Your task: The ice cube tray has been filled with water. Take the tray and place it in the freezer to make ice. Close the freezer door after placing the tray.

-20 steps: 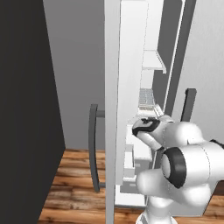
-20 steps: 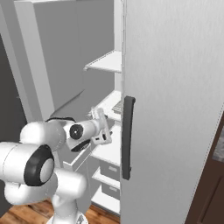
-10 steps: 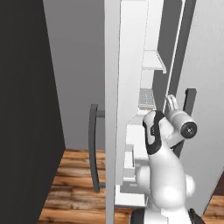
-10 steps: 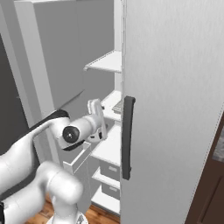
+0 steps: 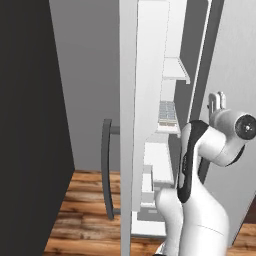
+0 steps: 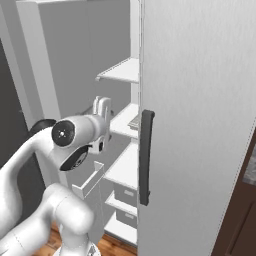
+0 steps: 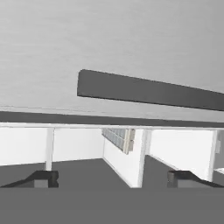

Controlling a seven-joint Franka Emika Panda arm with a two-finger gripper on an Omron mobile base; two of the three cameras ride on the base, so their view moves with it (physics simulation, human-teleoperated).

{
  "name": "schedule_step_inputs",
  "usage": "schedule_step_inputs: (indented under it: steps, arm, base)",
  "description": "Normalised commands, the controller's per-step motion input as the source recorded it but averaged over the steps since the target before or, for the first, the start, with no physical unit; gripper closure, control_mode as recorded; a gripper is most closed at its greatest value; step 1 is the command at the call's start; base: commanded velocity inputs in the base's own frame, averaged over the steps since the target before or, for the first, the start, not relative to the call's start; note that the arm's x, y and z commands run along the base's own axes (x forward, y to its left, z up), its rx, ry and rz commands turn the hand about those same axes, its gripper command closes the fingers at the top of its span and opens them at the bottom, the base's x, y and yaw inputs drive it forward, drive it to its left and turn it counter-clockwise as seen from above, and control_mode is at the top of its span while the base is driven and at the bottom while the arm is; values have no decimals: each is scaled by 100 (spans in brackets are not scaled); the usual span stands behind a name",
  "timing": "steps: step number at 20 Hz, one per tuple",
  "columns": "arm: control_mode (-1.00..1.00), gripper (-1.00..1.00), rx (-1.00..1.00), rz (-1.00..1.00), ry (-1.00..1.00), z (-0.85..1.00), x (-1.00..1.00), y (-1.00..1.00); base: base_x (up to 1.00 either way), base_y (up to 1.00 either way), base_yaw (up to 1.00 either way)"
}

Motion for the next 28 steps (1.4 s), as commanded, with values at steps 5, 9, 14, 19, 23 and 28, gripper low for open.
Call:
schedule_step_inputs:
  steps: [5,9,14,19,23,28]
  arm:
    - [-100,-100,16,6,15,75,-80,0]
    - [-100,-100,10,9,23,28,-89,12]
    - [-100,-100,6,12,19,0,-65,35]
    - [-100,-100,2,8,6,0,-29,33]
    - [-100,-100,0,0,0,0,0,8]
    - [-100,-100,0,0,0,-11,14,0]
  base:
    - [0,0,0]
    - [0,0,0]
    - [0,0,0]
    - [0,0,0]
    - [0,0,0]
    - [0,0,0]
